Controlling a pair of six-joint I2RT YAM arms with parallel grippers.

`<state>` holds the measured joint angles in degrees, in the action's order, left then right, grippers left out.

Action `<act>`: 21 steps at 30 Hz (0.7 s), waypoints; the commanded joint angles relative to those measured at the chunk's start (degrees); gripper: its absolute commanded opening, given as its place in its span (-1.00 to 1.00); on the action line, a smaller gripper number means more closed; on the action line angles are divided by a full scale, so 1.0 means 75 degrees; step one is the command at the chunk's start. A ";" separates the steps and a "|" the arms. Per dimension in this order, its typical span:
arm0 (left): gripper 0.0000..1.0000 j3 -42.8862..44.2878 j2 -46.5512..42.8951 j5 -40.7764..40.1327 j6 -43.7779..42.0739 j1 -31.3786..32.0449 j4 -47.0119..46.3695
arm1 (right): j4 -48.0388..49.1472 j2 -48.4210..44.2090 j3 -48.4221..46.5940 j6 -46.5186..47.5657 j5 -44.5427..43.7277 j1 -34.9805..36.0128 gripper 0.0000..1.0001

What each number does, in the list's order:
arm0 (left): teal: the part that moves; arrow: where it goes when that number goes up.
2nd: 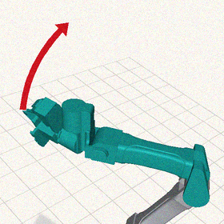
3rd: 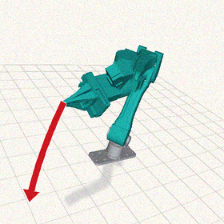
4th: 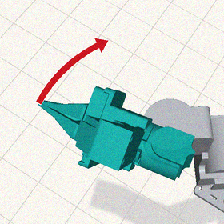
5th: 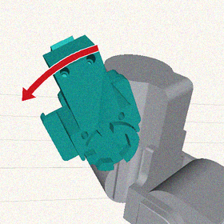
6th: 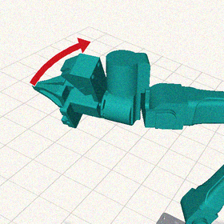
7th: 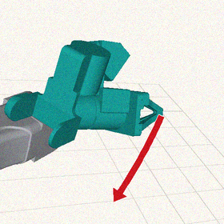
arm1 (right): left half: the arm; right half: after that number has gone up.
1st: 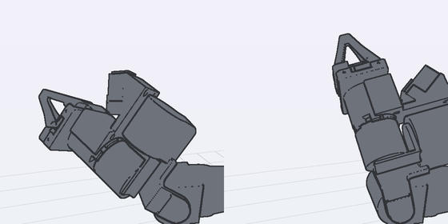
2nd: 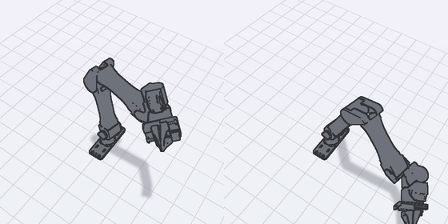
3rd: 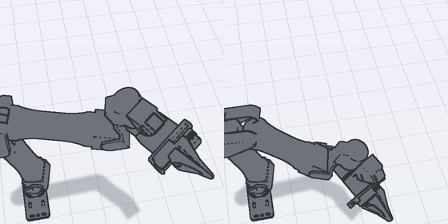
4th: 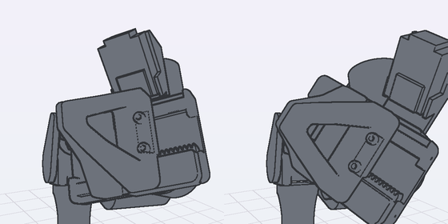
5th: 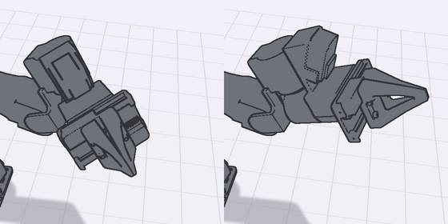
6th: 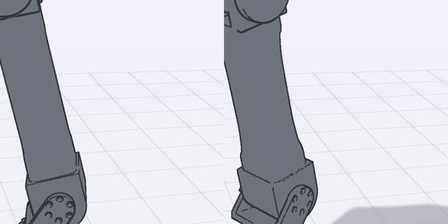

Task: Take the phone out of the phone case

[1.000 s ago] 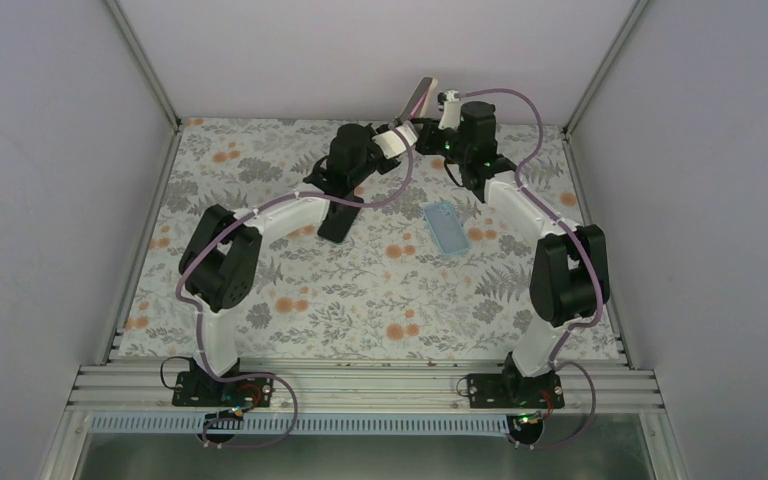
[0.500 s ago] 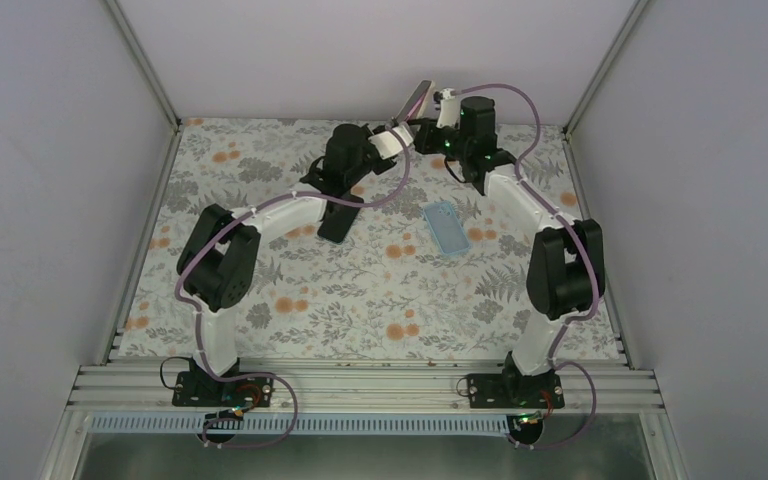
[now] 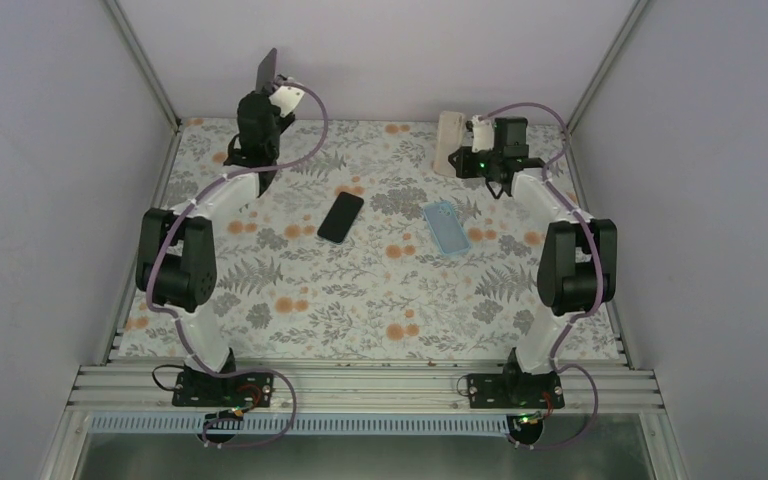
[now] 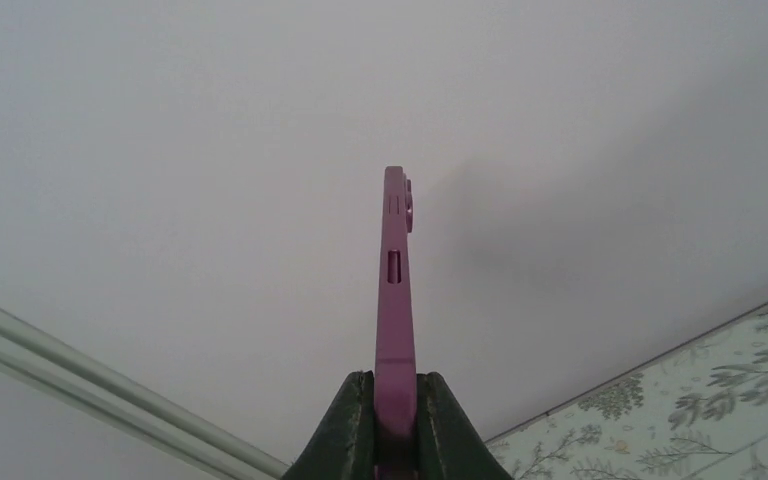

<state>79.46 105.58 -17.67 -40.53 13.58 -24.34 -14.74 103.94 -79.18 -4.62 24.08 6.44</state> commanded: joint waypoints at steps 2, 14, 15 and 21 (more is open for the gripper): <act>-0.95 -0.0451 -0.0857 -0.0158 -0.0520 0.0503 -0.0170 | -0.1018 -0.0179 -0.0332 0.1091 0.1119 -0.0077 -0.93; -0.95 -0.3644 -0.3327 -0.0511 -0.0395 0.0788 0.3163 | -0.5447 0.0793 -0.0137 0.4196 0.3999 -0.0172 -0.93; -0.95 -0.3922 -0.3381 -0.0696 -0.0412 0.0966 0.3387 | -0.5897 0.1092 -0.0187 0.4494 0.4218 -0.0103 -0.93; -0.95 -0.5677 -0.3462 -0.1749 -0.0771 0.2212 0.3940 | -0.6492 0.1746 -0.0066 0.5102 0.4742 0.0651 -0.92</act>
<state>43.55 80.71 -24.45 -44.47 25.56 1.10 -57.41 117.21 -80.38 28.16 53.67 7.09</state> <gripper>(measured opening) 0.080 0.071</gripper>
